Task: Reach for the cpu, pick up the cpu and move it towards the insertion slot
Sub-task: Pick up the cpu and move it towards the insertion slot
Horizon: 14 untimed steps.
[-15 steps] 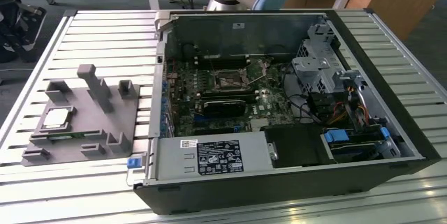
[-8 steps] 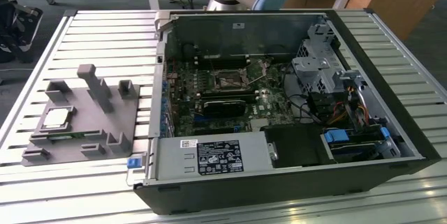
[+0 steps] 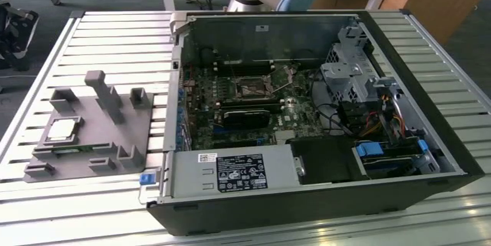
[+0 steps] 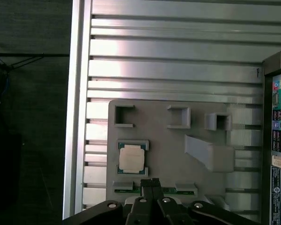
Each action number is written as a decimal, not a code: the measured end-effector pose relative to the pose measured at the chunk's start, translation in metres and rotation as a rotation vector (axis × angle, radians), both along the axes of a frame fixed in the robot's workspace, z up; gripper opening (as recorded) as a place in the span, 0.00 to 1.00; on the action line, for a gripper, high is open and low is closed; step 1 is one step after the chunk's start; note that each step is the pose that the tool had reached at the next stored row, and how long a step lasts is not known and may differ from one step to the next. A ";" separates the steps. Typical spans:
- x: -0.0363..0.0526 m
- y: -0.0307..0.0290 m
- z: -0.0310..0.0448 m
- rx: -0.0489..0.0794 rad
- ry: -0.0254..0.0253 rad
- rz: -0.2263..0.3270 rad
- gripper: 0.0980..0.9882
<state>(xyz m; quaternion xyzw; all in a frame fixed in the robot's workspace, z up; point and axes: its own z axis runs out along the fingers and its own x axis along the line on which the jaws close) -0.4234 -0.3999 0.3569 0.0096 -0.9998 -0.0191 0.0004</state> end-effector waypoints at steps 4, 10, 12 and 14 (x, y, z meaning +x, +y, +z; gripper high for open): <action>-0.0090 0.0000 -0.0026 0.000 0.0000 0.000 0.01; -0.0192 0.0000 -0.0081 -0.001 0.0000 0.000 0.02; -0.0202 0.0000 -0.0108 -0.002 0.0019 0.000 0.15; -0.0204 0.0000 -0.0136 -0.005 0.0030 0.000 0.22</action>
